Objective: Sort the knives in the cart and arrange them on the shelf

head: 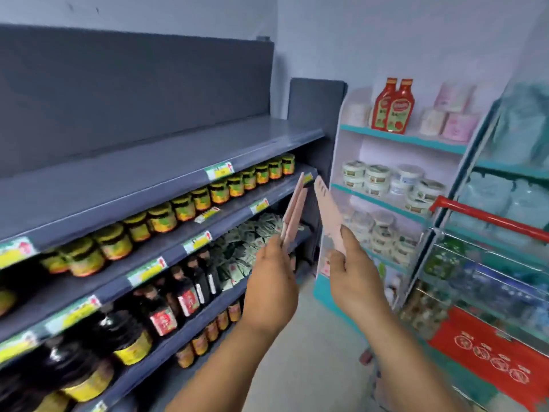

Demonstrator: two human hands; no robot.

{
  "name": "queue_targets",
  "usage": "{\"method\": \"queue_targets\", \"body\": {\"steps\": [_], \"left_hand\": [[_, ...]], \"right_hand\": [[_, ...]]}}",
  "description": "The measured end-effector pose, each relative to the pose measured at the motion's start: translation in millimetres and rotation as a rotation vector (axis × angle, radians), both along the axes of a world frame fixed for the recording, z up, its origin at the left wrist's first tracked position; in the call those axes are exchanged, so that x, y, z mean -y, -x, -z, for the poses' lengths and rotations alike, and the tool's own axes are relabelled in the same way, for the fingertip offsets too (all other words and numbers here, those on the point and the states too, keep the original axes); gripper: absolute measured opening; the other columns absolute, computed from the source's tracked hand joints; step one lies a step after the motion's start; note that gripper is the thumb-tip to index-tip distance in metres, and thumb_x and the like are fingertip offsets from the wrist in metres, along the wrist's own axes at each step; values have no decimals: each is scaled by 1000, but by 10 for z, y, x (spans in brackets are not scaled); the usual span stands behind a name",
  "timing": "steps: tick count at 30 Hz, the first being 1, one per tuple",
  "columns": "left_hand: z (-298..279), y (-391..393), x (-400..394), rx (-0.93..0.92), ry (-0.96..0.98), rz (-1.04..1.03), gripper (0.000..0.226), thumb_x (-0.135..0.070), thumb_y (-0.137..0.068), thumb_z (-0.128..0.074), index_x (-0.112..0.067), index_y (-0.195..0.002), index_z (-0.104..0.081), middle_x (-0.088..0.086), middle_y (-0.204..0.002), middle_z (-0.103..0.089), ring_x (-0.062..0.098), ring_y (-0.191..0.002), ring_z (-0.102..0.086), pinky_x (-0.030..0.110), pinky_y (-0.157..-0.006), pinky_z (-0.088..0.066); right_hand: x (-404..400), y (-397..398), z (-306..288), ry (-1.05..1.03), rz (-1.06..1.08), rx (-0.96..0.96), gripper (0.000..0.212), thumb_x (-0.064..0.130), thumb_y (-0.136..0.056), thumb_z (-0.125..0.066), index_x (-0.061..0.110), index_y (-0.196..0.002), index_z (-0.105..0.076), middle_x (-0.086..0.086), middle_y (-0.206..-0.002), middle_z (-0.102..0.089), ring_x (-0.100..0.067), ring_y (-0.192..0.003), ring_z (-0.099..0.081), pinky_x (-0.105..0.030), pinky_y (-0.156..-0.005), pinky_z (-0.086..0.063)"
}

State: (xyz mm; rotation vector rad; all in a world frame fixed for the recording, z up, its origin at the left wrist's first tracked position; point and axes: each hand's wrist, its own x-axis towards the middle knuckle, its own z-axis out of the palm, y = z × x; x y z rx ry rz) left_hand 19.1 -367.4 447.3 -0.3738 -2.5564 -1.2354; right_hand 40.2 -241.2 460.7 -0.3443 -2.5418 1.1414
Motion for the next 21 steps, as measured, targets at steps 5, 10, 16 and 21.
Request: {"method": "queue_targets", "body": {"steps": [5,10,16,21], "left_hand": [[-257,210,1119,-104,31,-202,39,-11,-101,-34,-15,-140,-37,5,-118,-44,27,-97,-53,38,-81,-46],[-463,465,2228,-138,63,-324,42,-9,-99,-36,-15,-141,-35,3,-113,-42,27,-93,-52,35,-79,-45],[-649,702,3279,-69,95,-407,57,3,-91,-37,-17,-144,-29,6,-112,-38,30,-83,-53,43,-77,-49],[-674,800,3970,12,152,-517,72,8,-84,-40,-22,-147,-20,0,-114,-32,24,-70,-47,34,-63,-43]], "right_hand": [[1079,474,-268,-43,-176,-42,50,20,-101,-37,23,-150,-25,-9,-144,-45,-29,-123,-49,-32,-94,-39],[2199,909,-449,-78,-299,-85,47,24,-100,-40,26,-146,-33,-10,-131,-57,-31,-112,-56,-35,-84,-42],[3297,1240,-621,-74,-420,-75,46,20,-101,-33,24,-147,-30,-9,-132,-54,-29,-110,-55,-33,-85,-43],[4042,1437,-691,-191,-487,-35,39,10,-100,-31,16,-139,-33,-10,-131,-41,-29,-105,-54,-34,-81,-43]]}}
